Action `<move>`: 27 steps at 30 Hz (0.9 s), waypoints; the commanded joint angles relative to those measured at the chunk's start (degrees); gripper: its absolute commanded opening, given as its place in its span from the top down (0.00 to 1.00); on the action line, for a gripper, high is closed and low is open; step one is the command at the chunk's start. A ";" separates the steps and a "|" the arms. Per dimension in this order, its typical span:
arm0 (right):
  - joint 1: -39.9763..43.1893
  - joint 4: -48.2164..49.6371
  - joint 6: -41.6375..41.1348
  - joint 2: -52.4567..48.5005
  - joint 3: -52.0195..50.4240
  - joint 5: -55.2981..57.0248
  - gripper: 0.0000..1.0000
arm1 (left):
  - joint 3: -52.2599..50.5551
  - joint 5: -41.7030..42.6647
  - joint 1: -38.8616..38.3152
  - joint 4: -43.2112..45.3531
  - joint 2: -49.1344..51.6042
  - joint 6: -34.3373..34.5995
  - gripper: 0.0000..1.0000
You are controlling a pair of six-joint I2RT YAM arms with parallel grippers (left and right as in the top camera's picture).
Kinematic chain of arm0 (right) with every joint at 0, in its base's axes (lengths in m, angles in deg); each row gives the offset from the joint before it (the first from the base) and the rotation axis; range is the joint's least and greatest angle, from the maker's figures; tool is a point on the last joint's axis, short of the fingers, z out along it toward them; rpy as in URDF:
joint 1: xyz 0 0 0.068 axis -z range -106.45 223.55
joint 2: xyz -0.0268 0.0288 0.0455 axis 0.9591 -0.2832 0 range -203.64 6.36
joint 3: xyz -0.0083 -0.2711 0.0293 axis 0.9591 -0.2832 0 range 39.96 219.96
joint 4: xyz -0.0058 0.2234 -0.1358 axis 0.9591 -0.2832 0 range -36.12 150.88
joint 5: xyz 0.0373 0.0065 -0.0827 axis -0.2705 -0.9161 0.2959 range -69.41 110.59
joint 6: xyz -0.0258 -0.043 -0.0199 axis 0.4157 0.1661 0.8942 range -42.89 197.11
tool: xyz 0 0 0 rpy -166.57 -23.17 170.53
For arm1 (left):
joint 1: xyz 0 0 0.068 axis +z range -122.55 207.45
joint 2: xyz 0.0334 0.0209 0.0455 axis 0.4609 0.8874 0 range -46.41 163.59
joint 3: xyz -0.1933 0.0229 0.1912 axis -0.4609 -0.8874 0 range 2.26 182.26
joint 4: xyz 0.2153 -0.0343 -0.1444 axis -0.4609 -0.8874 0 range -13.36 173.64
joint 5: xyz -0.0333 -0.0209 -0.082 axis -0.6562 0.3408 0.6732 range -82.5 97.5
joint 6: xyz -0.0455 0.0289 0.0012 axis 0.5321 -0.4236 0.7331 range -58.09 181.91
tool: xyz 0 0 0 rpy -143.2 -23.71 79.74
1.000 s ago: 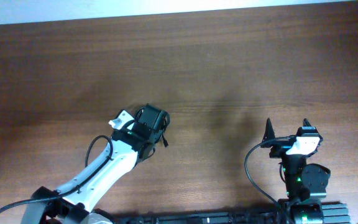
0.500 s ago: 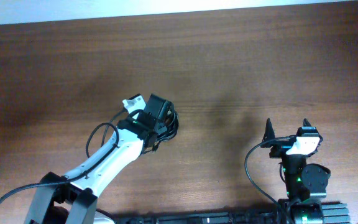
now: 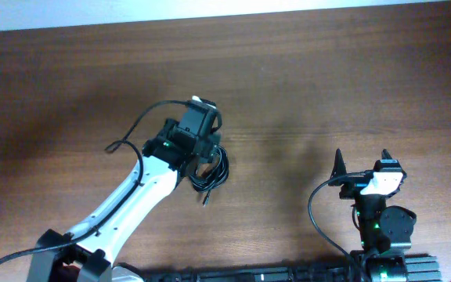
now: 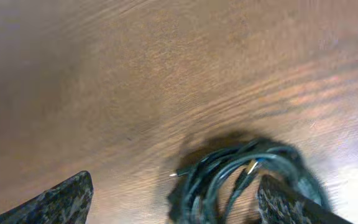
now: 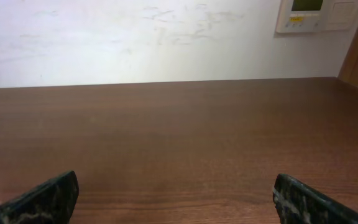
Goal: Untangle cables
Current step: 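Lift the cable coil with the left gripper toward the center, then move the right gripper to the hanging cables and grasp them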
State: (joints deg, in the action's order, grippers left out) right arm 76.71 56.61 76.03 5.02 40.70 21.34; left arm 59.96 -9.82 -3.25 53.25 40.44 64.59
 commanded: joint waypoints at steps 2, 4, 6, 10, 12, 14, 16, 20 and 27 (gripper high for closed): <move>-0.48 -0.24 0.24 0.24 -0.42 -0.11 0.01 | 0.48 -0.28 0.11 0.17 4.76 -20.81 0.26; -0.48 -0.22 0.24 0.24 -0.42 -0.11 0.02 | 0.48 4.68 0.11 0.39 9.60 -23.10 0.32; -0.48 -0.22 0.24 0.24 -0.42 -0.11 0.02 | 0.48 4.68 0.11 1.53 14.51 -23.12 0.43; -0.48 -0.22 0.24 0.24 -0.42 -0.11 0.01 | 0.48 4.44 0.11 2.29 18.67 -22.88 1.00; -0.48 -0.24 0.24 0.24 -0.42 -0.11 0.02 | 1.38 -1.33 0.11 2.21 18.45 -13.18 1.00; -0.48 -0.22 0.24 0.24 -0.42 -0.11 0.02 | 3.30 -3.30 0.11 0.17 18.45 -3.04 1.00; -0.48 -0.22 0.24 0.24 -0.42 -0.11 0.02 | 8.68 -3.26 0.17 -8.39 18.45 4.87 1.00; -0.48 -0.22 0.24 0.24 -0.42 -0.11 0.02 | 18.36 5.22 3.15 -14.12 18.45 10.58 1.00; -0.52 1.36 -42.16 0.24 -0.42 -15.39 0.02 | 19.74 12.07 8.55 -14.08 18.40 10.51 1.00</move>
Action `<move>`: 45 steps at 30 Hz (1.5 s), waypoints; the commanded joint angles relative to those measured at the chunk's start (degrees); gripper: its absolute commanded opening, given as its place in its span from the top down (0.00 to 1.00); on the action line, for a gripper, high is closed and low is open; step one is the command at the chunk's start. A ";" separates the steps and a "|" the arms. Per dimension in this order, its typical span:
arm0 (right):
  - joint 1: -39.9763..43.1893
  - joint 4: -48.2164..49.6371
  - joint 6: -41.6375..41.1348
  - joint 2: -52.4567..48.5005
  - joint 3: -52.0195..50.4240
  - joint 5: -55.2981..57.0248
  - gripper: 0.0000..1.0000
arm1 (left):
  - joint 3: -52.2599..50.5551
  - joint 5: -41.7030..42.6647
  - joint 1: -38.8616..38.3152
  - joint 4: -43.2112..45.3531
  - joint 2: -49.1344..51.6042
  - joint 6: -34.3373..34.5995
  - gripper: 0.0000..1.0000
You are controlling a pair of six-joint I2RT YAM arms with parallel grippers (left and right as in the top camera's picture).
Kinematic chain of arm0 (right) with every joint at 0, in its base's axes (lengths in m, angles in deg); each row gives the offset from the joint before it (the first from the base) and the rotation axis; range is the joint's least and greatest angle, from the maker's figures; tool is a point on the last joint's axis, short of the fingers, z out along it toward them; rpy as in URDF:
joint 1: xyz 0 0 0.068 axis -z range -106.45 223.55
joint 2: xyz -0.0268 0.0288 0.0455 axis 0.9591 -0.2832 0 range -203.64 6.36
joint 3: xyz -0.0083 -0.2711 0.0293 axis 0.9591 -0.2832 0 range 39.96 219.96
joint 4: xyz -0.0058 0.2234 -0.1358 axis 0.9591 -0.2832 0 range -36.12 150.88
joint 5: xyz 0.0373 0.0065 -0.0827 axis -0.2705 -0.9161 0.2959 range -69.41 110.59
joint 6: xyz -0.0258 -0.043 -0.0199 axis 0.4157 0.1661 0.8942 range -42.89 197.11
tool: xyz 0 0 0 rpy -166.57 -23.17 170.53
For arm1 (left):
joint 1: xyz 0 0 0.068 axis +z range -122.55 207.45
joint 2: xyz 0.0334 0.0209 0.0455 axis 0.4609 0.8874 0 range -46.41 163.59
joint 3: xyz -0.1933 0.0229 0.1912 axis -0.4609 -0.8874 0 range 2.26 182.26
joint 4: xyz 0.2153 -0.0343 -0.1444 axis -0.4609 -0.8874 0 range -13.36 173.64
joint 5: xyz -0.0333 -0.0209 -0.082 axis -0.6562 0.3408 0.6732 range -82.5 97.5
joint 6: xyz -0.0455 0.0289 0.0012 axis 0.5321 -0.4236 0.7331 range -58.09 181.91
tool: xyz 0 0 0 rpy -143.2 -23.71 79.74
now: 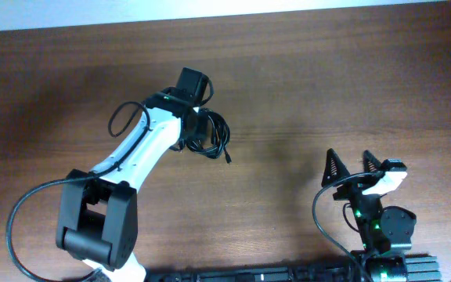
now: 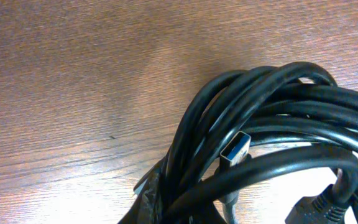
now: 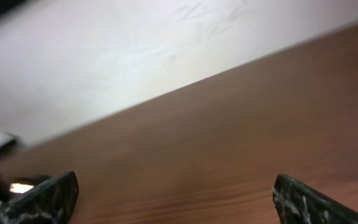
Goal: Untangle cables
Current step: 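Move the right gripper to the hanging cables and grasp them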
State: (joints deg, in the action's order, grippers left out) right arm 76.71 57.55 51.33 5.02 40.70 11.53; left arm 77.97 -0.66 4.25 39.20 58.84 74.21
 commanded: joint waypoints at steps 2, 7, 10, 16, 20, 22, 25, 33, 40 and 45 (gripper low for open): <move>-0.52 0.76 -17.38 0.24 -0.42 -9.60 0.02 | 1.73 3.54 1.14 -0.26 -0.35 0.63 1.00; -0.52 -0.63 -6.49 -7.15 5.11 -15.91 0.02 | 1.73 4.15 1.14 -0.90 -12.59 -9.20 1.00; -0.52 -6.95 -0.28 -21.97 16.06 -22.03 0.02 | 1.70 4.35 1.14 -1.81 -18.51 -9.38 1.00; -0.98 18.73 -9.42 -55.23 24.59 -58.07 0.03 | 1.70 10.84 1.09 -4.87 -20.70 -9.38 1.00; -13.88 40.74 -20.28 -71.04 24.59 -50.51 0.11 | 1.70 14.62 1.07 -5.84 -20.70 -9.44 1.00; -17.77 43.34 -27.69 -73.26 24.59 -38.34 0.24 | 1.70 15.04 1.07 -6.03 -20.70 -9.42 1.00; -24.39 49.83 -32.20 -74.10 24.59 -23.12 0.38 | 1.64 15.04 0.50 -6.27 -20.70 -9.44 1.00; -29.05 49.53 -32.20 -76.08 24.59 -13.77 0.85 | 1.60 14.78 -4.66 -5.11 -20.68 -13.44 1.00; -29.03 45.53 -32.17 -76.08 24.59 -16.00 0.96 | 1.60 10.91 -4.63 0.50 -20.68 -13.20 0.94; -29.03 45.53 -32.17 -76.08 24.59 -15.96 0.96 | 1.60 11.04 -4.50 2.71 -20.68 -13.20 0.01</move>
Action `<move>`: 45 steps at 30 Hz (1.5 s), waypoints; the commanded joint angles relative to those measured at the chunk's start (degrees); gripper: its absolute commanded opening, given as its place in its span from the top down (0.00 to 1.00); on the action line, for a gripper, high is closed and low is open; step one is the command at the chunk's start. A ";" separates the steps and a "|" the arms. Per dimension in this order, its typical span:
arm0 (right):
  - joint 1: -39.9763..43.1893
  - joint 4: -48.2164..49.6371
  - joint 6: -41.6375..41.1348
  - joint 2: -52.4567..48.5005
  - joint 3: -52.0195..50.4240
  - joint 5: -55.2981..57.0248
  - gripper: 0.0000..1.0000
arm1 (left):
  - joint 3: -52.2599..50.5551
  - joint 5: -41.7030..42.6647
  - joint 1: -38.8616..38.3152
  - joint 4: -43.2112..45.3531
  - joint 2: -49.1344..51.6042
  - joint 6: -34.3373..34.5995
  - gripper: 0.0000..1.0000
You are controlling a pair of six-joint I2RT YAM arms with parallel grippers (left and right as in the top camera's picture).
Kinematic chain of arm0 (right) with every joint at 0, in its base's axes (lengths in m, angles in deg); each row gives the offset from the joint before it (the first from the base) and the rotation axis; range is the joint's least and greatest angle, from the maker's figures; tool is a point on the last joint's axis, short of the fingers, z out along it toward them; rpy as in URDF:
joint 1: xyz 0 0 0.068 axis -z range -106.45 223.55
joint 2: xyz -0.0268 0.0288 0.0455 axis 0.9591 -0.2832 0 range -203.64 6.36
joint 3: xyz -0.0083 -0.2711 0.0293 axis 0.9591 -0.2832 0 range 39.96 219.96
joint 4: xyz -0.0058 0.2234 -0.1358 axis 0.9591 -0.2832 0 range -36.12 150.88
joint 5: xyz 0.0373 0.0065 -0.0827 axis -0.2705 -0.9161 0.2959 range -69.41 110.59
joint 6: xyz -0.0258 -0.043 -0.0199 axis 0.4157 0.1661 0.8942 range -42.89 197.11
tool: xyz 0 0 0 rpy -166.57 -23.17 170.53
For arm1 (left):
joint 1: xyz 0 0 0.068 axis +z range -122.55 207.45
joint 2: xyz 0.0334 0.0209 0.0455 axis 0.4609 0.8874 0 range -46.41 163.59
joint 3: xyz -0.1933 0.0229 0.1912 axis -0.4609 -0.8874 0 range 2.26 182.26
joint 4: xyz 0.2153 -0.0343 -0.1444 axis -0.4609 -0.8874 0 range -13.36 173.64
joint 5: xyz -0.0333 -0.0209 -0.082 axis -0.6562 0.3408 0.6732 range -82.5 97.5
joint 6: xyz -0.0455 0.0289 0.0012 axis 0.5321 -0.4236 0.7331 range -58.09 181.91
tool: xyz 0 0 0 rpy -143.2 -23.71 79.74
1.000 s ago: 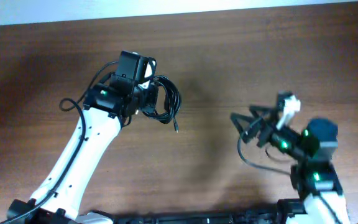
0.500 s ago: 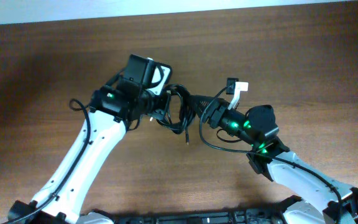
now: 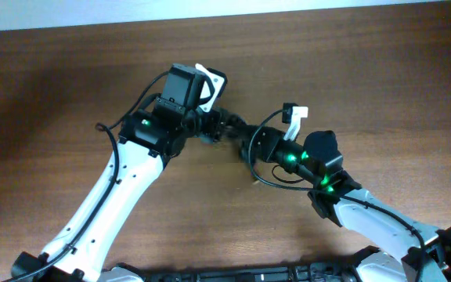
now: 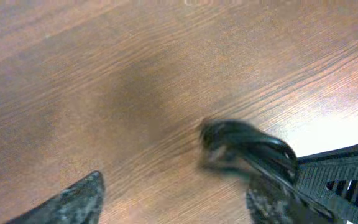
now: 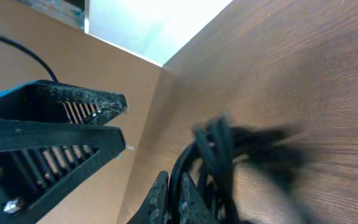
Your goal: Untangle cables
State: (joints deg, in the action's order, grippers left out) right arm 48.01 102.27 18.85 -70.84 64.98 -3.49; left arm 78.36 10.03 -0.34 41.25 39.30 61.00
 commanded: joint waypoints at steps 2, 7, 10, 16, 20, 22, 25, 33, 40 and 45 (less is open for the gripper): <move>-0.33 0.81 0.31 -0.22 0.31 -0.98 0.96 | 1.20 1.31 0.09 0.85 -1.14 -0.04 0.01; -0.26 0.87 -2.64 -0.20 0.31 -2.89 0.96 | -1.07 1.36 0.04 0.02 -0.26 -9.05 0.20; -0.09 0.83 -4.22 -0.20 0.31 -2.89 0.96 | -1.29 2.34 0.04 -1.22 3.41 -9.05 0.20; 2.80 0.79 -7.89 -0.20 0.31 -2.91 0.96 | -1.29 3.17 0.04 -1.38 7.52 -10.08 0.23; 2.80 0.81 -10.05 -0.20 0.31 -3.80 0.96 | -1.29 8.70 0.02 -1.16 8.35 -12.92 0.28; 2.80 0.81 -10.21 -0.20 0.31 -3.80 0.96 | -1.29 9.94 0.04 -0.87 10.34 -12.92 0.42; 2.80 0.79 -10.21 -0.20 0.31 -3.78 0.96 | -1.29 10.38 0.04 0.85 12.11 -12.90 0.76; 2.80 -1.05 -10.19 -0.20 0.31 -3.74 0.95 | -1.27 4.55 0.09 1.95 12.09 -12.98 0.62; 2.80 -2.58 -16.28 -0.20 0.31 -4.00 0.96 | -1.29 17.86 0.04 1.55 12.11 -32.39 0.61; 2.80 0.79 -20.26 -0.20 0.31 -8.31 0.96 | -1.29 17.90 0.04 0.13 12.11 -32.37 0.65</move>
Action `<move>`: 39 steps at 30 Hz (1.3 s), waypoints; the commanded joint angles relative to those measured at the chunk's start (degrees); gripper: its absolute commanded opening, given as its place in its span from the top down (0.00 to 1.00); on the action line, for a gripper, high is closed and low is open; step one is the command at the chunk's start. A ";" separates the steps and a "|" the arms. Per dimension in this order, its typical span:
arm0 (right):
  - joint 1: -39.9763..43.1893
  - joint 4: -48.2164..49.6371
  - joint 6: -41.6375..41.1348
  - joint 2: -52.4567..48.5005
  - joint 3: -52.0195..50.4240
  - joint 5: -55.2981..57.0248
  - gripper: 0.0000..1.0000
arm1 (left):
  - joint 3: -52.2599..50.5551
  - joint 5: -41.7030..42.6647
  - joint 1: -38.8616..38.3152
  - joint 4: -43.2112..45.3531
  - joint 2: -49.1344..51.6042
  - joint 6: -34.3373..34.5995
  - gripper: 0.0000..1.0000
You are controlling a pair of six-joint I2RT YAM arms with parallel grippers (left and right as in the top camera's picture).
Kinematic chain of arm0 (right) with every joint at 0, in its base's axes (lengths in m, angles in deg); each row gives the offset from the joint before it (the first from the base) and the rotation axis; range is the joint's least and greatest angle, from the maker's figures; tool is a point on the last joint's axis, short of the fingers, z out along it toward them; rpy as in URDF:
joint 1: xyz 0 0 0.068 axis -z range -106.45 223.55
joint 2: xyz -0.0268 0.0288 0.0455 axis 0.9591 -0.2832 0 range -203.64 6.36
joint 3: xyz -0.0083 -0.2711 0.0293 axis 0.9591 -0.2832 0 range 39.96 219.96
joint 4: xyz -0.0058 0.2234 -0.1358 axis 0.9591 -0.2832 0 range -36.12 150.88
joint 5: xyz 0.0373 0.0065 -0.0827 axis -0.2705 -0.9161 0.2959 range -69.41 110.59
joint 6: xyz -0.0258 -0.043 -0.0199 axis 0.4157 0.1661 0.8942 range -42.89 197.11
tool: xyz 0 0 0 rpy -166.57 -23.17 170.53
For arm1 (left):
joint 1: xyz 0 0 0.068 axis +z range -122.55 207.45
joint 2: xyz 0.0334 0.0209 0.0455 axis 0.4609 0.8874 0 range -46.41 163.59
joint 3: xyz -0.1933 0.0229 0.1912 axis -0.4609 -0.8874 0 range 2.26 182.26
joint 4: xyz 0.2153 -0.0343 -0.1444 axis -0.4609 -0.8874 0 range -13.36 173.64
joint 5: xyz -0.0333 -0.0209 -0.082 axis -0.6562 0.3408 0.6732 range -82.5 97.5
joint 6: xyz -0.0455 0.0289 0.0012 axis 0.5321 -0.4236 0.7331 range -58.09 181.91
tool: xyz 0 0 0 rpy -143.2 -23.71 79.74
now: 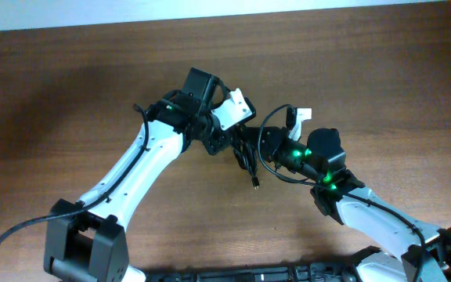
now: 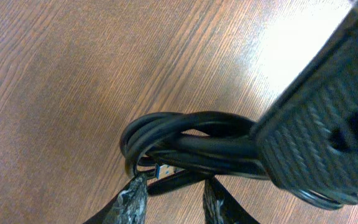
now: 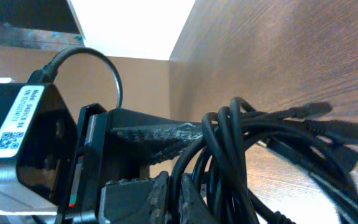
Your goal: Untangle cables
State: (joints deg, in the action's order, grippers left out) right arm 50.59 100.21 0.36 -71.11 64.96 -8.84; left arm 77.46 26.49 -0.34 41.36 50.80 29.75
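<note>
A bundle of black cables (image 1: 246, 158) lies at the middle of the wooden table, with one plug end (image 1: 254, 183) trailing toward the front. In the left wrist view the bundle (image 2: 191, 142) shows a blue USB plug (image 2: 164, 169). My left gripper (image 1: 224, 143) (image 2: 176, 180) is at the bundle's left side. Its jaws are partly open, with wood showing between them and one strand crossing at the fingertips (image 2: 140, 186). My right gripper (image 1: 265, 146) (image 3: 171, 184) is at the bundle's right side, shut on one strand of the cable (image 3: 241, 155).
The brown wooden table (image 1: 382, 70) runs to a pale wall at the back. The two arms meet at the middle, wrists almost touching. The right gripper's finger (image 2: 328, 124) fills the right side of the left wrist view.
My left gripper was wide open a little above and left of the bundle. Now it is down at the bundle with its jaws narrowed around a strand. The right gripper stays shut on the cable.
At first my left gripper was open over the bundle while the right arm stood parked and open at the front right. Then the left sat close on the bundle, farther back. Later the right gripper was shut on the bundle. Now both grippers are at it.
</note>
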 commanded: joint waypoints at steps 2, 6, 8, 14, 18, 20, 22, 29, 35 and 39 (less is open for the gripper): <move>0.22 5.14 -1.81 0.07 0.33 -4.33 0.96 | -0.39 1.44 0.04 0.02 0.61 -1.11 0.60; 0.24 5.20 -3.67 0.07 0.33 -4.22 0.96 | -0.50 -0.37 0.11 0.00 0.61 -1.11 1.00; 0.22 5.01 -2.14 0.07 0.33 -1.81 0.96 | -0.48 -7.15 0.63 -0.46 0.59 -0.98 1.00; 0.22 -18.10 15.26 0.04 0.33 15.39 0.96 | -0.48 -3.02 9.01 -4.52 -5.53 6.45 1.00; 0.20 -19.61 15.23 0.04 0.31 15.34 0.95 | -0.48 5.62 12.11 -4.28 -6.91 15.72 1.00; 0.11 -21.11 15.21 0.04 0.31 14.86 0.95 | -0.48 1.11 12.31 -2.71 -6.84 33.27 1.00; 0.11 -21.09 13.27 0.04 0.31 12.66 0.95 | -0.61 1.14 11.74 -2.34 -6.38 42.99 1.00; 0.11 -9.73 3.56 0.04 0.33 5.01 0.96 | -9.44 -10.45 1.18 3.34 0.22 64.96 1.00; 0.17 -16.81 27.80 -0.15 0.31 11.10 0.01 | -12.15 -12.81 -2.93 12.00 3.82 67.76 1.00; 0.15 -22.99 32.68 -0.17 0.31 15.23 0.01 | -12.15 -13.92 1.38 11.26 3.82 67.76 1.00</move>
State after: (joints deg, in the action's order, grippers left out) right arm 50.66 78.46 28.05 -71.44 65.24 3.11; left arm 65.83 14.44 -1.57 52.84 54.10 96.91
